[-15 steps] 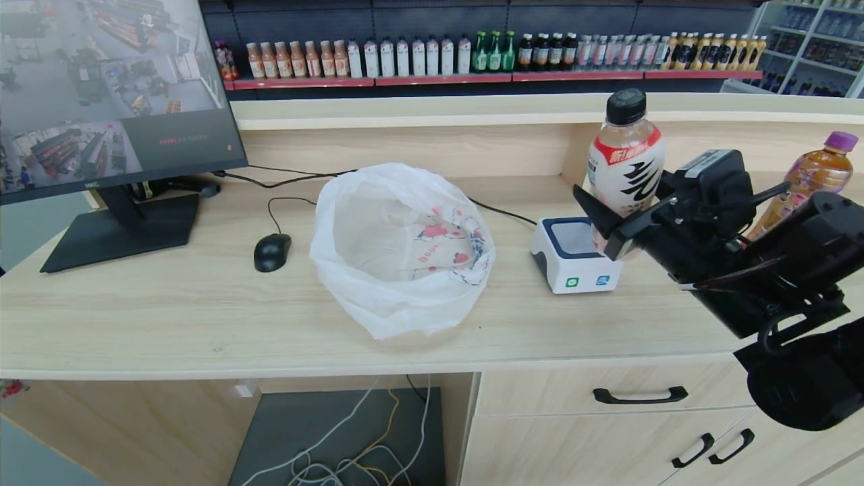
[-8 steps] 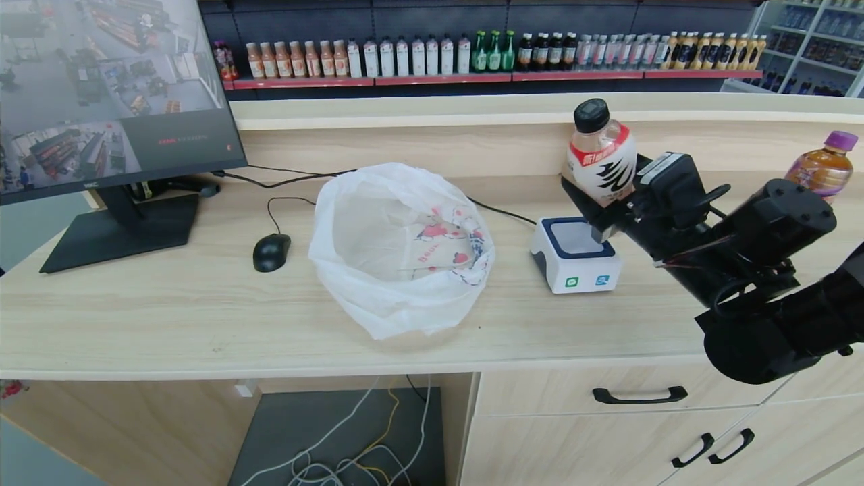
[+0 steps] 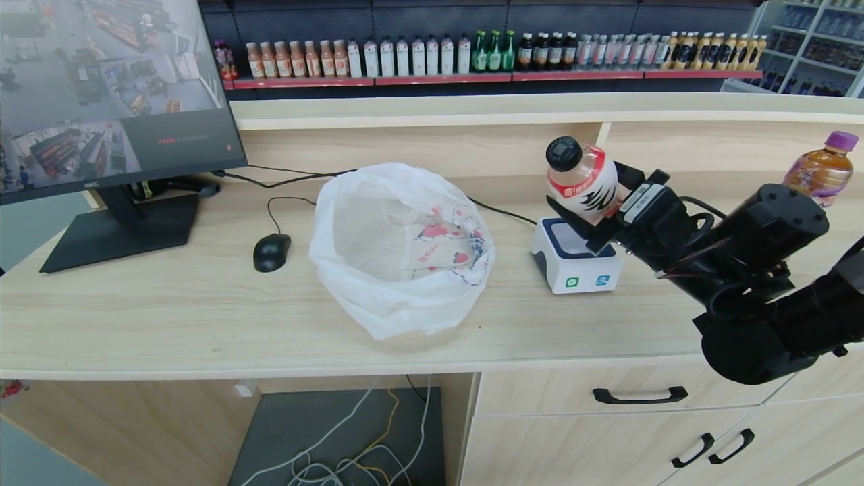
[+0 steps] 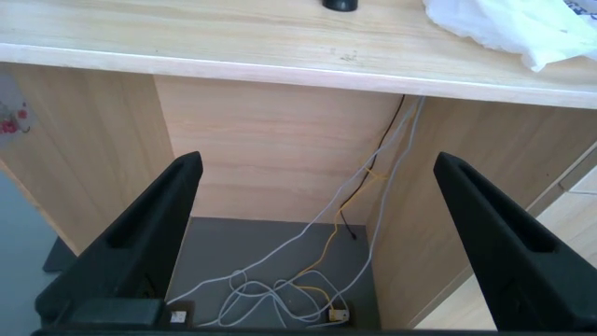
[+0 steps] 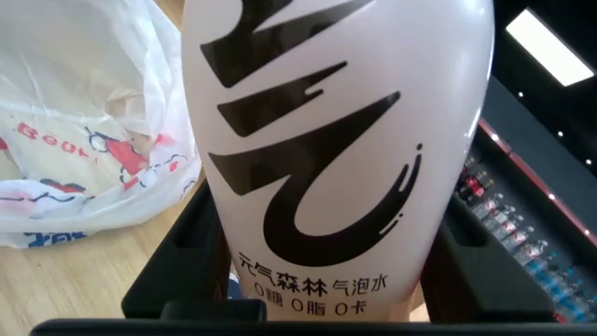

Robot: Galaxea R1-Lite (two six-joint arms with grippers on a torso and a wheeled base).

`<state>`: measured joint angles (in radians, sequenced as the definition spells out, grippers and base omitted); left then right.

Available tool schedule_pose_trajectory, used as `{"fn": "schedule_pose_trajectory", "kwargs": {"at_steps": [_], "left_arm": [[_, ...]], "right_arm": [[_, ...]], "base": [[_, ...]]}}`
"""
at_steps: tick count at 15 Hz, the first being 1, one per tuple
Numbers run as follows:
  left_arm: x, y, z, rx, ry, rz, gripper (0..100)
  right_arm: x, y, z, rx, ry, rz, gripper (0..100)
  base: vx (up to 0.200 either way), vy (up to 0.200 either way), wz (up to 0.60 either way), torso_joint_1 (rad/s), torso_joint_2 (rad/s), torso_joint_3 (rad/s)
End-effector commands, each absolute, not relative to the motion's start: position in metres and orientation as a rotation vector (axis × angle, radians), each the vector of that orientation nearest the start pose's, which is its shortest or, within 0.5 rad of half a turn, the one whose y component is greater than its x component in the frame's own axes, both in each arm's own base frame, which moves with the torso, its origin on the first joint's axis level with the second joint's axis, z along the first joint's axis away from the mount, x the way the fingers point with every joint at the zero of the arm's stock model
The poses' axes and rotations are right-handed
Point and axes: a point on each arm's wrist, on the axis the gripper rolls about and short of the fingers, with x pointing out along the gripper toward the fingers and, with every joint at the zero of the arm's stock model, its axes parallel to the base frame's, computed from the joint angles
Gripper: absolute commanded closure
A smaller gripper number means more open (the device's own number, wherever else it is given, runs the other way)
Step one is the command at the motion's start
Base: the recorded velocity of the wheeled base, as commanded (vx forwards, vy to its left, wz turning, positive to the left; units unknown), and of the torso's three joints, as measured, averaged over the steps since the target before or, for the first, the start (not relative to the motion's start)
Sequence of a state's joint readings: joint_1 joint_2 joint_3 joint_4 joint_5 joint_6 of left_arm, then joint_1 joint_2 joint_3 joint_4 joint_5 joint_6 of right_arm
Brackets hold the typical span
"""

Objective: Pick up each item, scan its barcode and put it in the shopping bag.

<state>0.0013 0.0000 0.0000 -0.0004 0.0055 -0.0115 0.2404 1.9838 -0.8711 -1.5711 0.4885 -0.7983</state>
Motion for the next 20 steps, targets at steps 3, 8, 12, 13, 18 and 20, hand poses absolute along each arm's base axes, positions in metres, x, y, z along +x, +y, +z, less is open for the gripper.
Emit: {"fn": "schedule_pose_trajectory", "kwargs": {"at_steps": [3, 8, 12, 13, 18, 20], "left_arm": [[-0.023, 0.0, 0.075, -0.012, 0.0, 0.008, 0], [-0.023, 0.0, 0.076, -0.012, -0.002, 0.008, 0], [-0.023, 0.0, 0.075, -0.012, 0.0, 0.008, 0], [-0.023, 0.0, 0.075, -0.012, 0.0, 0.008, 0], [-0.023, 0.0, 0.076, -0.012, -0.002, 0.008, 0], [-0.023, 0.0, 0.076, -0.012, -0.002, 0.008, 0]], "right_arm": [[0.348, 0.081, 0.191, -0.899, -0.769, 0.551, 100], [0.356, 0.062, 0.182, -0.959, -0.762, 0.559, 100], [0.367, 0.066, 0.186, -1.008, -0.836, 0.581, 100], [0.372, 0.071, 0.181, -1.008, -0.847, 0.61, 100], [0.393, 0.079, 0.178, -1.032, -0.942, 0.695, 100], [0.398, 0.081, 0.169, -1.041, -0.937, 0.707, 100]], "base": [[0.0, 0.0, 0.0, 0.0, 0.0, 0.0], [0.0, 0.0, 0.0, 0.0, 0.0, 0.0], [0.0, 0.0, 0.0, 0.0, 0.0, 0.0], [0.0, 0.0, 0.0, 0.0, 0.0, 0.0], [0.0, 0.0, 0.0, 0.0, 0.0, 0.0], [0.0, 0.0, 0.0, 0.0, 0.0, 0.0]]}}
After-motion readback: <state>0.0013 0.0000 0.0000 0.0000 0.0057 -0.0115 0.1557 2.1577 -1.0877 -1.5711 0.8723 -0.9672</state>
